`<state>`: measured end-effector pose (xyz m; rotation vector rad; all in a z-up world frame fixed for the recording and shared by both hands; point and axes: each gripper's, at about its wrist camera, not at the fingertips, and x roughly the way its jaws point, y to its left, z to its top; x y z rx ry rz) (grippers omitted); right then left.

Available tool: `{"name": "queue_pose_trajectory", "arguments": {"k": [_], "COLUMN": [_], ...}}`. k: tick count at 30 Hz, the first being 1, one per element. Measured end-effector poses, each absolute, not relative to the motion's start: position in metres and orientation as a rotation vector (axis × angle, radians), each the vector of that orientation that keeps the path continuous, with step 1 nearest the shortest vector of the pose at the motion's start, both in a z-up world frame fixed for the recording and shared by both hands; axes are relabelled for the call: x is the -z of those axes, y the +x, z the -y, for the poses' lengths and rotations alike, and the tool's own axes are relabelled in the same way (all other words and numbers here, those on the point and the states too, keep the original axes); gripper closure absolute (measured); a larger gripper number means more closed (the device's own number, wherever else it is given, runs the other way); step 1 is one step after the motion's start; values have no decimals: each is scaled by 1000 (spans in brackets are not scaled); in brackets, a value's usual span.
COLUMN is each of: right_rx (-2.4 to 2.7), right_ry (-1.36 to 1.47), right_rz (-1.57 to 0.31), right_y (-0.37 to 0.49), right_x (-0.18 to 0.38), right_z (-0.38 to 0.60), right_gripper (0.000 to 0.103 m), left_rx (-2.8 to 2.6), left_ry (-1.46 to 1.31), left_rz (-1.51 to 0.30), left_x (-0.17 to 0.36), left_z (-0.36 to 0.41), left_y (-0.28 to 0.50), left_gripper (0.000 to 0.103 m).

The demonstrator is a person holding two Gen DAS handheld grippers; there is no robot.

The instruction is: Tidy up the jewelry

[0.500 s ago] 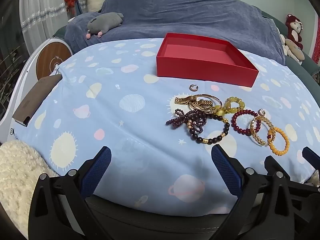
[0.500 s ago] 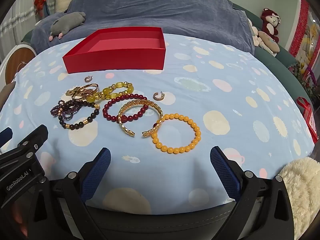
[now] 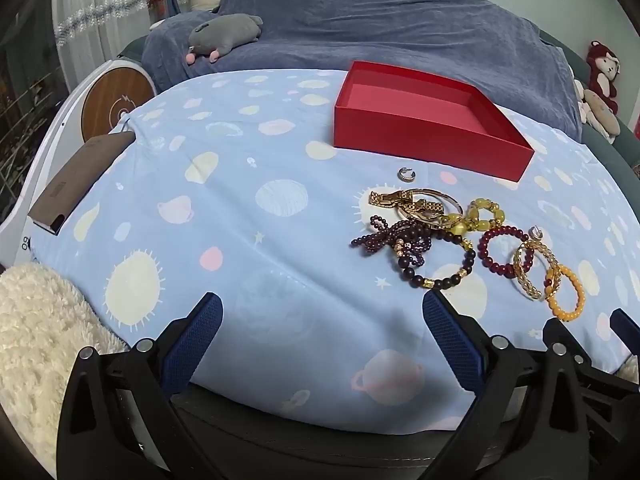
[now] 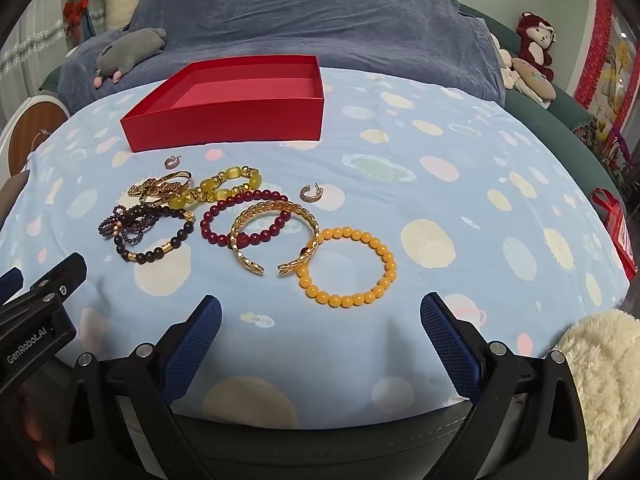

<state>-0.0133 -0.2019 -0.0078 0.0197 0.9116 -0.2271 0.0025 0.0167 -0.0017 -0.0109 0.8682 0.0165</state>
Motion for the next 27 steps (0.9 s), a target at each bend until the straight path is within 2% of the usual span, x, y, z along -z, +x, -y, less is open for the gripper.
{"name": "queue_pose_trajectory", "arguments": {"k": [27], "right_rx": [187], "right_ry": [48], "right_rz": [-864], "right_y": [-17], "right_x": [-1], "right_z": [201], "right_gripper": [7], "left_rx": [-12], "left_ry": [30], "left_rz": [-868], "left_x": [1], "left_z": [-12], "left_y": [4], "left_gripper": [7]}}
